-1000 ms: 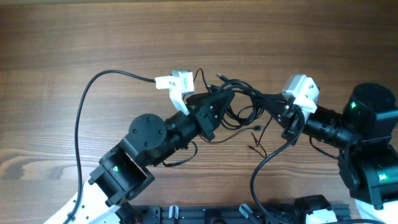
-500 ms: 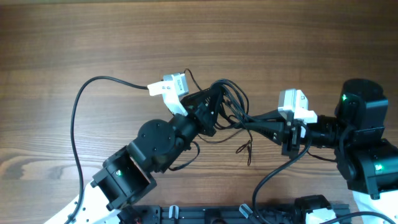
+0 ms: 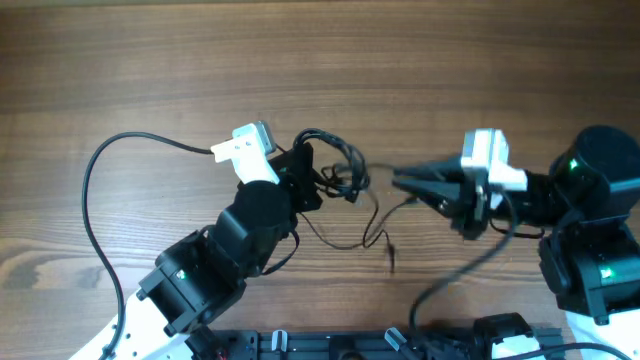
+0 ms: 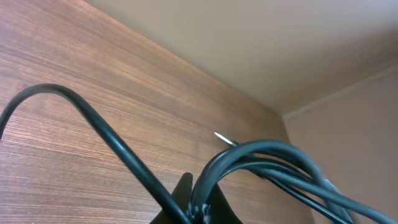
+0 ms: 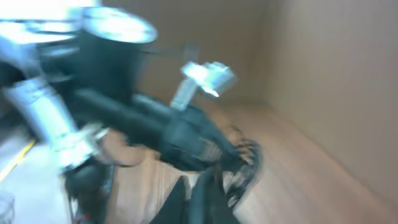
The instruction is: Untangle cables
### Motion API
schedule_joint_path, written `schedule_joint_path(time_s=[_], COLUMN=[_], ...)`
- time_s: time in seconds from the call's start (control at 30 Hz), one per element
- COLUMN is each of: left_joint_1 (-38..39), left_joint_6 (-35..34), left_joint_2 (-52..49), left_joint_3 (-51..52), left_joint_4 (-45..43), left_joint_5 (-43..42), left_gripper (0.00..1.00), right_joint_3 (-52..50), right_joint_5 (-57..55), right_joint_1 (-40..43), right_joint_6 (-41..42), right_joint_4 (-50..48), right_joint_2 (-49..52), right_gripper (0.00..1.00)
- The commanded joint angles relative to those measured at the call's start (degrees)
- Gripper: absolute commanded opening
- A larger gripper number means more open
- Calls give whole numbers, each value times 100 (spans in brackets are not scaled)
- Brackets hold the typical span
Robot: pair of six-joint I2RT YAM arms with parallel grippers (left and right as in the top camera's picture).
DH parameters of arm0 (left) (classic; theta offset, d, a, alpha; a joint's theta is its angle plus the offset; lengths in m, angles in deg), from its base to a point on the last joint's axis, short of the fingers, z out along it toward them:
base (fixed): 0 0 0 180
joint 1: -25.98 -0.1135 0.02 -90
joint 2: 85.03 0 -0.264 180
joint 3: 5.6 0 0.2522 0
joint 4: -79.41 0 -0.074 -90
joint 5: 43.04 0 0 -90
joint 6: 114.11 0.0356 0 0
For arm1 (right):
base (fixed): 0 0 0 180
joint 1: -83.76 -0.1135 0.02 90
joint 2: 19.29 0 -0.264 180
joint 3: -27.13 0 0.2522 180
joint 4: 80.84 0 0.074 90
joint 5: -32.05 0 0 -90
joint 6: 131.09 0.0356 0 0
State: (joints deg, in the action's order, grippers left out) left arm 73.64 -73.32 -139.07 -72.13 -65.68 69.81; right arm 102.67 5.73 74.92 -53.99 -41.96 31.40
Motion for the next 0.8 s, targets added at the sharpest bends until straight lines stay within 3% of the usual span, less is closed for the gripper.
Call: schedule_joint_path(time_s=[0.0,0.03,0.07,0.1,0.13,0.17,0.27,0.37,0.47,0.63,0.77], left_joint_1=[-63,-63,-63,-63,-61,-63,-63,-61,-61,-44,188], left_joint_6=[57,57,57,55,57,57,55,55,55,52,55], left_joint_2=[127,195,267,369,437,479,540,520,396,136,11], left_joint_3=[101,101,101,101,101,101,101,101,101,101,101], left_joint_4=[-131,-144,-144,-166,-188,-212,-415,-551,-756,-1241,-1515], left_joint_5=[-98,-103,-101,-103,-131,-177,-422,-695,-1204,-1775,-1790], left_gripper=[4,4,4,4,4,4,4,4,4,4,4], right_joint_3=[153,153,153,153,153,153,153,153,153,153,153], right_joint_5=[-2181,-2761,-3425,-3779,-3770,-3661,-2441,-2175,-1202,-1255,-1248], right_joint_1=[-9,-9,-9,-9,-9,-9,-9,-9,-9,-9,-9], right_joint_6=[863,890,1095,1163,1128,970,-769,-973,-1969,-1989,-1985], right_joint_4=[352,553,774,997,1152,1272,1663,1600,1565,1412,1412], right_joint_2=[-103,-103,-103,-103,-103,-103,-103,-103,-90,166,378], right_gripper=[33,54,82,95,99,99,95,96,95,83,65])
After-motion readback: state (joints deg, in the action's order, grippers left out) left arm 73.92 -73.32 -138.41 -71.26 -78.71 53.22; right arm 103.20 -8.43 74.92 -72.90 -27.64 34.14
